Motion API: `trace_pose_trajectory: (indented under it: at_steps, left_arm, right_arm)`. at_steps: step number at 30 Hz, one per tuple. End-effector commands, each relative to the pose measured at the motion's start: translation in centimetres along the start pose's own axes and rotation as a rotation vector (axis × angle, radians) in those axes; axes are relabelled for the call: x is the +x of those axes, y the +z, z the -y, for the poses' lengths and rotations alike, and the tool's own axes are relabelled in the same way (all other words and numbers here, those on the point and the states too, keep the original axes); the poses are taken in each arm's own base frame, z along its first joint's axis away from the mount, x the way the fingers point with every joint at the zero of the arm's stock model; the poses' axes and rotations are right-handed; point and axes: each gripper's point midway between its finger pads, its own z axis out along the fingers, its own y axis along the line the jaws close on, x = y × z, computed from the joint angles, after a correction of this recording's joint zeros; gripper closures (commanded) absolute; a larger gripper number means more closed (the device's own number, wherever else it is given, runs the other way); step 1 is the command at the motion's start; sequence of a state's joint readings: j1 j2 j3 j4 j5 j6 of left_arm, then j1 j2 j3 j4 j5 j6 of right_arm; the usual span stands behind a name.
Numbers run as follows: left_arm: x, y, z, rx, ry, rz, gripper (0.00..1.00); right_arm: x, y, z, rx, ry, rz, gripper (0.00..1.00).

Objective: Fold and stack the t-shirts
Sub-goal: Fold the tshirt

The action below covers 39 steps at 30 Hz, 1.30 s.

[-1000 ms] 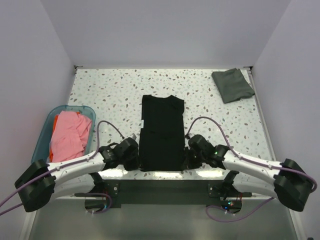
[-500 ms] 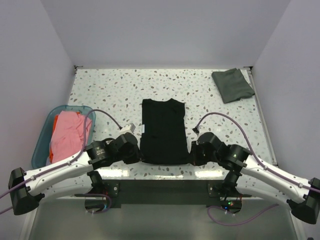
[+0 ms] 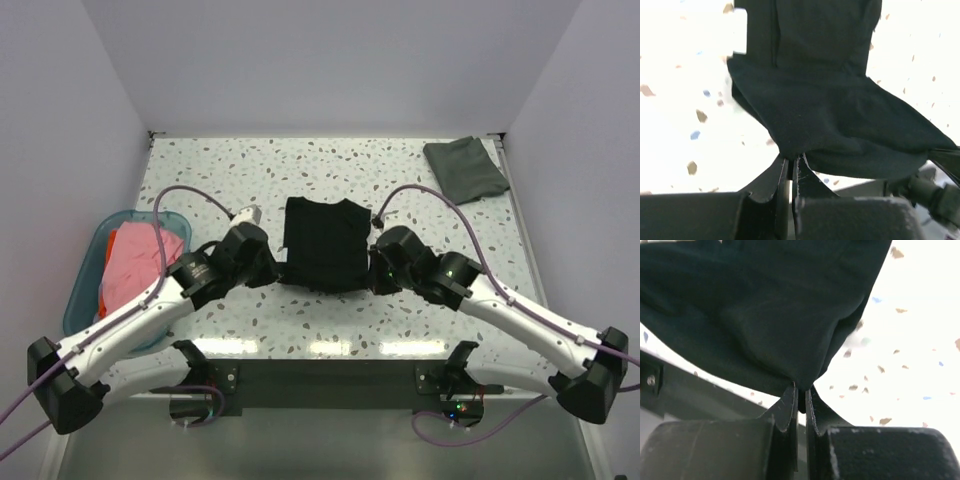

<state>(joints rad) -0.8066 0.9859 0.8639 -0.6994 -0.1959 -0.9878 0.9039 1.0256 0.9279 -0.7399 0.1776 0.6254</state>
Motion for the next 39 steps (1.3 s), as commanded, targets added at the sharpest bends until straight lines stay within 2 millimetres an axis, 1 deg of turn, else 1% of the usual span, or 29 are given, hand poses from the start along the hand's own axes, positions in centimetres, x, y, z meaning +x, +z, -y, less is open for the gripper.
trace_pose_trajectory:
  at_steps: [1,2,3,5,6,8,9,10,11,12,13,14,15,17,18,19,20,21,23,25,26,28,29,30,31,34,37,38,39]
  left_arm:
    - [-4.8,0.9,2.7,0.072,0.072,0.095,1.0]
    - [-5.5,1.3,2.9,0.07,0.093,0.105,1.0]
    - [-6.6,2.0,3.3,0.07,0.091,0.113,1.0]
    - [-8.7,2.7,4.2,0.102,0.096,0.16,1.0]
    - [-10.7,3.5,4.7,0.116,0.079,0.196,1.0]
    - [-12.4,4.7,5.0,0.121,0.065,0.22,1.0]
    - [-13.8,6.1,4.9,0.111,0.045,0.232,1.0]
    - [-14.6,6.9,4.8,0.11,0.031,0.241,1.0]
    - [-15.4,7.8,5.0,0.122,0.024,0.248,1.0]
    - [-16.9,9.8,4.7,0.123,0.004,0.256,1.0]
    - [-17.7,11.0,4.5,0.125,-0.008,0.261,1.0]
    - [-19.0,12.3,3.8,0.121,-0.026,0.273,1.0]
    - [-19.6,15.1,3.9,0.143,-0.036,0.242,0.99]
    - [-21.8,17.7,2.5,0.144,-0.069,0.26,0.9]
    - [-23.4,19.7,3.6,0.239,-0.055,0.29,0.68]
    - [-24.1,20.6,3.6,0.268,-0.052,0.284,0.63]
    - [-25.3,22.0,2.9,0.266,-0.07,0.28,0.55]
    - [-25.9,22.2,3.1,0.292,-0.059,0.285,0.47]
    - [-26.6,21.6,3.5,0.307,-0.044,0.284,0.41]
    - [-27.1,20.7,3.2,0.282,-0.026,0.317,0.35]
    - [-27.2,19.5,3.1,0.274,-0.029,0.342,0.33]
    - [-26.9,19.1,2.2,0.223,-0.059,0.337,0.33]
    - [-26.9,18.5,1.9,0.191,-0.066,0.353,0.34]
    - [-26.1,18.6,1.2,0.146,-0.077,0.334,0.39]
    - [-25.9,18.5,1.0,0.117,-0.086,0.336,0.42]
    - [-23.7,19.2,1.4,0.047,-0.07,0.308,0.55]
    - [-22.0,21.2,2.0,0.024,-0.069,0.273,0.72]
    - [-21.6,22.4,1.8,0.019,-0.073,0.254,0.79]
    - [-21.5,22.9,1.8,0.02,-0.079,0.249,0.8]
  right_arm:
    - [-5.3,0.9,1.3,0.038,0.014,0.1,1.0]
    - [-6.3,1.3,1.4,0.028,0.027,0.113,1.0]
    - [-8.5,1.2,1.0,0.01,0.035,0.159,1.0]
    - [-10.4,2.7,1.8,0.039,0.039,0.161,1.0]
    - [-12.3,3.8,1.9,0.045,0.052,0.171,1.0]
    - [-14.0,5.0,1.9,0.034,0.053,0.174,1.0]
    - [-16.1,5.2,1.5,0.019,0.06,0.209,1.0]
    - [-17.2,5.9,2.5,0.032,0.074,0.207,1.0]
    - [-16.9,8.5,3.4,0.057,0.083,0.15,1.0]
    - [-18.8,9.0,3.1,0.026,0.093,0.173,0.99]
    - [-19.5,10.2,4.6,0.039,0.123,0.162,0.99]
    - [-19.4,12.7,5.5,0.049,0.142,0.125,0.96]
    - [-21.2,13.5,6.0,0.047,0.157,0.143,0.94]
    - [-22.9,15.4,8.4,0.06,0.214,0.154,0.86]
    - [-23.5,17.8,9.2,0.053,0.237,0.125,0.84]
    - [-23.9,18.6,10.9,0.067,0.267,0.116,0.78]
    - [-24.0,19.5,11.6,0.074,0.28,0.104,0.59]
    - [-24.2,20.3,12.6,0.085,0.295,0.092,0.52]
    - [-23.9,20.3,13.3,0.107,0.295,0.061,0.36]
    - [-24.5,18.9,13.6,0.128,0.289,0.103,0.23]
    - [-24.1,18.9,13.6,0.124,0.299,0.12,0.16]
    - [-24.5,17.6,13.1,0.136,0.294,0.149,0.16]
    - [-23.7,17.4,12.8,0.145,0.289,0.128,0.16]
    - [-23.3,17.3,11.4,0.144,0.263,0.121,0.16]
    - [-23.3,16.6,11.1,0.179,0.241,0.139,0.17]
    - [-21.9,17.1,7.9,0.168,0.185,0.145,0.17]
    - [-20.6,18.8,6.5,0.166,0.173,0.118,0.36]
    - [-19.6,20.2,6.6,0.163,0.176,0.077,0.42]
    - [-19.0,20.7,6.8,0.167,0.179,0.059,0.46]
